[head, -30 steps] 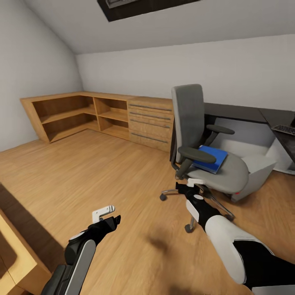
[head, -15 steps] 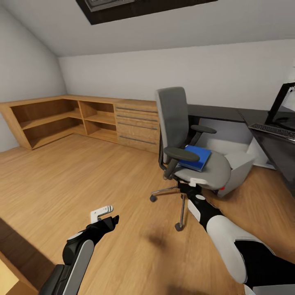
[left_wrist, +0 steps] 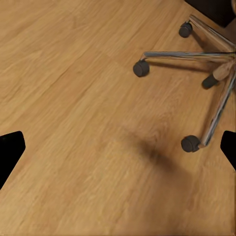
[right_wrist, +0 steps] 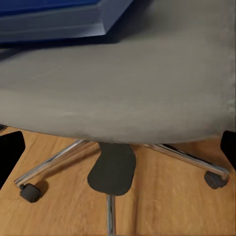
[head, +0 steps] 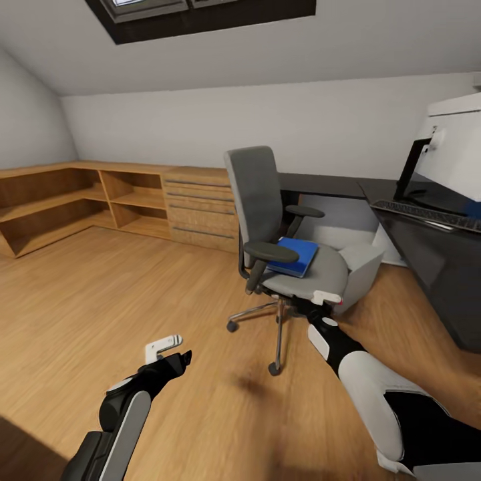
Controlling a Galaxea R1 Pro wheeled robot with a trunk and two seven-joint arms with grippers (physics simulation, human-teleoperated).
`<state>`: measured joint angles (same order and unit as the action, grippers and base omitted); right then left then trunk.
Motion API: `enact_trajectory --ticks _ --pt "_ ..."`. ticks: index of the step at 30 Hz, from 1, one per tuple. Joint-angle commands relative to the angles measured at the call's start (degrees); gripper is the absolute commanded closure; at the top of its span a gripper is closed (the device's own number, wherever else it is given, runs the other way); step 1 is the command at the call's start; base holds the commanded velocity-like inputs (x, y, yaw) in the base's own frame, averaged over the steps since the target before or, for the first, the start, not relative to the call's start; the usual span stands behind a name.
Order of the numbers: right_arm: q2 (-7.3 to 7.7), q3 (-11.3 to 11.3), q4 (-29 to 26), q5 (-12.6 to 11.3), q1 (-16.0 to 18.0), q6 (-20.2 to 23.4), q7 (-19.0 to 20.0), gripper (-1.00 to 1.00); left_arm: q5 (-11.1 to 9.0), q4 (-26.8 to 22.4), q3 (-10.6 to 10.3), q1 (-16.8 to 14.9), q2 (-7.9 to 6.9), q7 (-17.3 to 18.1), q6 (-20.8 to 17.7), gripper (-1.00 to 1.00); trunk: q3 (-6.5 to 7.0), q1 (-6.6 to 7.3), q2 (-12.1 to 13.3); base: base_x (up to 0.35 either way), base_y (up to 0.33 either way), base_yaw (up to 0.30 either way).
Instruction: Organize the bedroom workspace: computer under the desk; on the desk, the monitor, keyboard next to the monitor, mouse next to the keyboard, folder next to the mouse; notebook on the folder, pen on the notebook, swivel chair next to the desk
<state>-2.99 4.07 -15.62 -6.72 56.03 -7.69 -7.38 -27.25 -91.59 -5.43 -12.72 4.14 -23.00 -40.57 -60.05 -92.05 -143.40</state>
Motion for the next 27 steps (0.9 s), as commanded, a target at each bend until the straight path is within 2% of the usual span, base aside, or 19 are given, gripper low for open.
enact_trajectory --ticks 1,8,16,27 --pt "-0.01 0.26 0.07 -0.53 0.05 -0.31 0.10 -1.00 -0.61 -0.08 -0.02 -0.02 -0.01 -0.55 -0.13 -1.00 0.01 0.01 -0.02 0.000 0.000 -0.222" --pt "0.08 0.32 0.07 -0.66 0.05 -0.31 0.11 -1.00 -0.74 -0.08 0.04 -0.02 -0.01 -0.50 -0.21 -1.00 0.46 0.01 -0.02 0.000 0.050 -0.223" --pt "0.10 0.32 0.09 -0.67 0.05 -0.31 0.17 -1.00 -0.81 -0.08 0.14 -0.02 -0.01 -0.47 -0.22 -1.00 0.98 0.01 -0.02 0.000 0.275 -0.223" --pt "0.16 0.39 0.15 -0.67 0.05 -0.31 0.18 -1.00 -0.87 -0.08 1.55 -0.02 -0.01 -0.38 -0.30 -1.00 1.69 0.01 -0.02 0.000 0.256 -0.225"
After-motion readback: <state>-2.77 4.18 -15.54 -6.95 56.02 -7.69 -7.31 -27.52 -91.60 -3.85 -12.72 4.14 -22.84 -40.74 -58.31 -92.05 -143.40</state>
